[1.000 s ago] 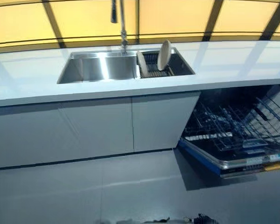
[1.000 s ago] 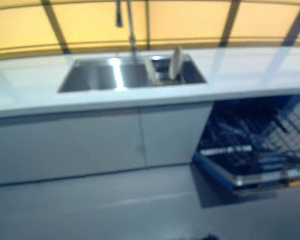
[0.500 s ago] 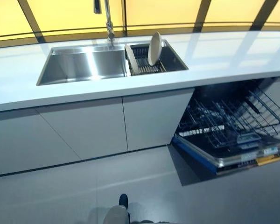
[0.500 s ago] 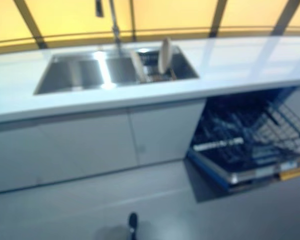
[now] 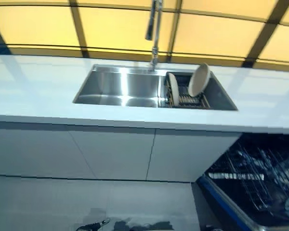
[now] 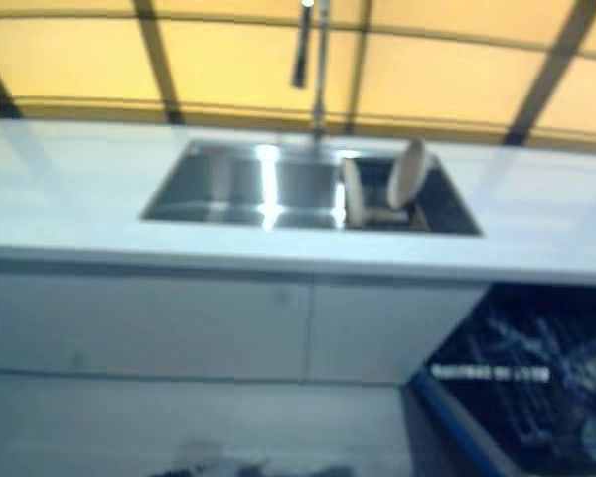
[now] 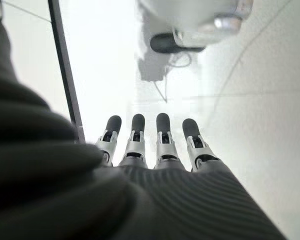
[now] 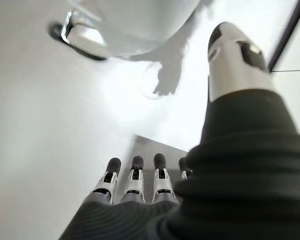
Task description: Take plates into dishwasher
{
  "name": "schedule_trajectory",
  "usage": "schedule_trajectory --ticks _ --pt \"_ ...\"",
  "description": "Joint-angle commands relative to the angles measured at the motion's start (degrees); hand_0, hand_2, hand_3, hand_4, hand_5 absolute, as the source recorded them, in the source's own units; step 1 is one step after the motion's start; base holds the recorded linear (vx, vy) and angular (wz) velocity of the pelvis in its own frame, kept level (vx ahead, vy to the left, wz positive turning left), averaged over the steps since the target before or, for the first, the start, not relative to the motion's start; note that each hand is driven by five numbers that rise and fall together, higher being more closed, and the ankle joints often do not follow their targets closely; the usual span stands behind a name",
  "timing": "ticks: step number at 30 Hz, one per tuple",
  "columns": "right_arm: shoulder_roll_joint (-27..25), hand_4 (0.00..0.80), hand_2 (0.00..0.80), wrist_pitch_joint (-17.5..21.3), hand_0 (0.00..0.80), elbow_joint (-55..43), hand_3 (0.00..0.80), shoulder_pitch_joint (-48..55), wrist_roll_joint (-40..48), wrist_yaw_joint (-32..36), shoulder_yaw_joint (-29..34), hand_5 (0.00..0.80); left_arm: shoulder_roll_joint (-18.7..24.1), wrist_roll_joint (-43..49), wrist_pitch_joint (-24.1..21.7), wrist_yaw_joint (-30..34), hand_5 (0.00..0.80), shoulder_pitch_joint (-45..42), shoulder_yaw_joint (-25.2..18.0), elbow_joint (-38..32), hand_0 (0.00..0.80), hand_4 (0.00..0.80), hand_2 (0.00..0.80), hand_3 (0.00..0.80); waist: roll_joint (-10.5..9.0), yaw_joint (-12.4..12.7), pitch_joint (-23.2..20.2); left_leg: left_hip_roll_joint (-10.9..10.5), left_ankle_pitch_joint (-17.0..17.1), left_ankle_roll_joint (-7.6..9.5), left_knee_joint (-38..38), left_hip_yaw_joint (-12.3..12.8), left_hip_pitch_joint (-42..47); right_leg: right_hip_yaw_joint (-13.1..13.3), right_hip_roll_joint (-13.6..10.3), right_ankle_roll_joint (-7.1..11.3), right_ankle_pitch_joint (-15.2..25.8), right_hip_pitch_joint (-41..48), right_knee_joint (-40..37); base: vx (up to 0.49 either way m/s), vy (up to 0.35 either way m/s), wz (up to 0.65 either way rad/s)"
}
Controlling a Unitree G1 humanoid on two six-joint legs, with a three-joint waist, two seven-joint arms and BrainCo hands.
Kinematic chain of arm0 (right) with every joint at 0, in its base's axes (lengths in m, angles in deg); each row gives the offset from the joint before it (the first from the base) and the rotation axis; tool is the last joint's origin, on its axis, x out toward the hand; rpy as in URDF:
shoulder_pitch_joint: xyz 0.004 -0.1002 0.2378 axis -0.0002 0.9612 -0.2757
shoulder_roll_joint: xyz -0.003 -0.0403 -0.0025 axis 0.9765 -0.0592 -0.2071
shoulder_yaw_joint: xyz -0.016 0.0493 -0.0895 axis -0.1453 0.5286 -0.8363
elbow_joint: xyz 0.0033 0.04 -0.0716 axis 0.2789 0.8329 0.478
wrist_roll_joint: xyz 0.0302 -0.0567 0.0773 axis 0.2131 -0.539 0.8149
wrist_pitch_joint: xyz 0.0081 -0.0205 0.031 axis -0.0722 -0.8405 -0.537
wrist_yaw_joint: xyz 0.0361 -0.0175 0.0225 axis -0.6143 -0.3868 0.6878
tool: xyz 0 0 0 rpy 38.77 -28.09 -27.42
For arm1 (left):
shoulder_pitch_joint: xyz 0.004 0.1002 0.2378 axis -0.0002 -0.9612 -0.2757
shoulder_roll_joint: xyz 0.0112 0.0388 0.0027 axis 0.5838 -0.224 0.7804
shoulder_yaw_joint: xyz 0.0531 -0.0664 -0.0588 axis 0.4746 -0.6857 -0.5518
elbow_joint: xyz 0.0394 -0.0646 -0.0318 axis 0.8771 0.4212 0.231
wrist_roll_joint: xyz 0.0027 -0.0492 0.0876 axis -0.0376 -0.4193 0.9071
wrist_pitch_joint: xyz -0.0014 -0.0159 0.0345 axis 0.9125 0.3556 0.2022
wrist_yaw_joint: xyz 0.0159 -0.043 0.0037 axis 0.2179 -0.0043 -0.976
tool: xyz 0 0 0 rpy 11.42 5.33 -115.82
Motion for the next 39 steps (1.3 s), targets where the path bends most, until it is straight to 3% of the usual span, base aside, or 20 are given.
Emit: schedule_trajectory --ticks 1,3,4,6,8,10,13,15,17,22,23,24,26,30,33,39 --pt "-3.0 0.0 0.0 2.9 0.0 -3.4 0.0 -1.3 1.7 -1.5 -1.8 0.0 -0.2 2.0 -1.6 1.4 0.0 1.7 0.8 0.3 0.0 0.0 0.0 0.0 0.22 -3.6 1.5 -3.3 -1.5 -0.78 2.9 0.0 0.1 -0.5 0.0 1.98 23.4 -8.7 -26.9 0.466 -0.19 0.51" --pt "-3.1 0.0 0.0 4.6 0.0 -3.9 0.0 -1.5 0.8 -1.1 -1.9 0.0 -0.4 2.9 -1.9 2.0 0.0 2.5 1.2 0.8 0.0 0.0 0.0 0.0 -0.16 -6.0 2.6 -3.6 -3.8 -0.89 2.8 -3.2 3.1 0.3 0.1 3.98 29.0 -12.3 -36.0 0.414 -0.156 0.78" --pt "-3.2 0.0 0.0 4.5 0.0 -4.0 0.0 -1.6 0.4 -0.7 -1.9 0.0 -0.5 3.0 -2.0 1.9 0.0 2.6 1.3 1.0 0.0 0.0 0.0 0.0 0.33 -6.5 3.0 -3.1 -4.7 -0.89 3.0 -3.9 4.1 0.5 0.9 3.85 29.1 -12.5 -37.3 0.365 -0.116 0.81" --pt "-3.3 0.0 0.0 3.4 0.0 -4.1 0.0 -2.1 0.2 -1.0 -2.1 0.0 -1.0 2.7 -1.3 2.0 0.0 2.3 1.3 1.0 0.0 0.0 0.0 0.0 -0.1 -6.9 3.5 -4.0 -7.0 -0.16 5.3 -5.6 4.9 1.9 1.5 2.67 28.1 -13.3 -34.6 0.343 -0.124 0.72" --pt "-3.0 0.0 0.0 2.0 0.0 -3.9 0.0 -2.2 0.3 -2.1 -2.3 0.0 -1.8 2.3 -1.2 1.4 0.0 1.4 0.6 1.6 0.0 0.0 0.0 0.0 -1.05 -6.2 3.3 -4.6 -9.3 0.14 7.6 -5.0 5.1 0.5 1.1 1.92 26.8 -11.1 -32.8 0.317 -0.152 0.68" --pt "-2.8 0.0 0.0 1.0 0.0 -4.0 0.0 -1.9 -0.1 -2.6 -2.7 0.0 -2.2 3.1 -1.0 -0.1 0.0 0.7 -0.6 1.5 0.0 0.0 0.0 0.0 -0.82 -6.0 3.0 -3.8 -9.8 -0.53 7.7 -4.1 6.5 -0.2 1.3 1.23 25.7 -9.2 -32.0 0.273 -0.132 0.51" --pt "-3.5 0.0 0.0 4.1 0.0 -5.1 0.0 -1.8 -3.6 -1.0 -3.4 0.0 -1.1 7.0 -1.0 0.7 0.0 0.2 -0.8 1.5 0.0 0.0 0.0 0.0 -0.44 -6.2 2.6 -2.2 -10.2 -1.59 6.1 -2.5 8.6 -1.3 1.5 0.6 24.2 -7.0 -32.1 0.239 -0.104 0.37" --pt "-4.9 0.0 0.0 6.3 0.0 -9.8 0.0 -2.0 -4.0 8.3 -5.2 0.0 -0.1 8.2 -0.6 1.2 0.0 0.0 -0.7 0.6 0.0 0.0 0.0 0.0 -0.49 -6.4 2.4 -1.8 -10.0 -2.2 5.4 -2.3 8.6 -1.3 1.9 0.26 23.5 -6.2 -32.6 0.138 -0.079 -0.07" --pt "-7.8 0.0 0.0 4.9 0.0 -19.2 0.0 -2.1 -6.6 19.0 -7.9 0.0 1.6 8.6 0.0 2.0 0.0 -0.3 -0.5 -1.5 0.0 0.0 0.0 0.0 -0.79 -6.7 2.4 -1.3 -10.2 -2.69 5.1 -1.8 8.5 -1.4 1.8 0.24 23.0 -6.2 -32.5 0.074 -0.077 -0.21" --pt "-20.5 0.0 0.0 4.9 0.0 -40.9 0.0 -1.9 -3.3 43.2 -13.0 0.0 5.3 9.1 0.8 3.6 0.0 0.4 0.4 -4.6 0.0 0.0 0.0 0.0 -2.5 -7.2 2.9 -0.3 -9.6 -3.52 4.9 0.1 7.4 -1.6 1.7 0.79 23.0 -6.6 -32.7 0.02 -0.074 -0.03" --pt "-23.4 0.0 0.0 3.1 0.0 -46.3 0.0 -2.0 0.8 47.6 -12.8 0.0 5.7 9.0 0.5 3.6 0.0 0.5 0.4 -4.5 0.0 0.0 0.0 0.0 -2.88 -7.5 3.1 -0.1 -9.5 -3.61 4.6 0.5 7.4 -1.6 1.6 0.99 23.3 -6.8 -32.7 0.012 -0.026 -0.03" --pt "-23.6 0.0 0.0 2.9 0.0 -46.6 0.0 -1.9 0.9 47.7 -12.7 0.0 5.7 9.0 0.5 3.6 0.0 0.5 0.4 -4.4 0.0 0.0 0.0 0.0 -2.8 -7.5 3.1 -0.1 -9.5 -3.61 4.5 0.5 7.4 -1.6 1.7 0.98 23.3 -6.8 -32.7 0.022 -0.014 -0.08" --pt "-28.1 0.0 0.0 -4.6 0.0 -59.3 0.0 -2.2 11.5 58.9 -10.0 0.0 5.9 9.3 -0.7 3.6 0.0 0.2 -0.5 -3.0 0.0 0.0 0.0 0.0 -3.32 -8.6 3.1 0.2 -9.2 -3.81 3.9 1.4 7.6 -1.1 1.8 1.36 23.5 -7.8 -32.2 0.015 0.0 -0.19" --pt "-29.8 0.0 0.0 -14.0 0.0 -69.4 0.0 -2.1 20.6 69.2 -6.7 0.0 6.5 10.5 -2.3 3.0 0.0 -0.3 -2.3 0.0 0.0 0.0 0.0 0.0 -4.01 -9.5 3.1 0.2 -9.4 -3.87 4.6 3.0 7.1 -0.5 1.9 1.87 24.0 -8.7 -31.7 -0.011 0.001 -0.13" --pt "-31.0 0.0 0.0 -20.6 0.0 -73.2 0.0 -3.3 27.6 72.0 -3.8 0.0 6.9 10.3 -2.7 2.9 0.0 -0.2 -2.8 0.9 0.0 0.0 0.0 0.0 -4.35 -9.8 3.0 0.0 -9.3 -3.79 4.7 3.5 7.0 -0.3 1.9 2.11 24.3 -8.5 -32.0 -0.033 0.004 -0.15" --pt "-32.0 0.0 0.0 -26.3 0.0 -75.5 0.0 -9.0 51.3 66.0 3.3 0.0 6.8 9.5 -4.3 2.9 0.0 -0.2 -2.4 1.8 0.0 0.0 0.0 0.0 -4.2 -10.2 2.5 -0.2 -9.6 -3.65 5.3 4.0 7.4 0.3 1.8 2.44 24.6 -8.5 -31.5 -0.062 0.032 -0.14"
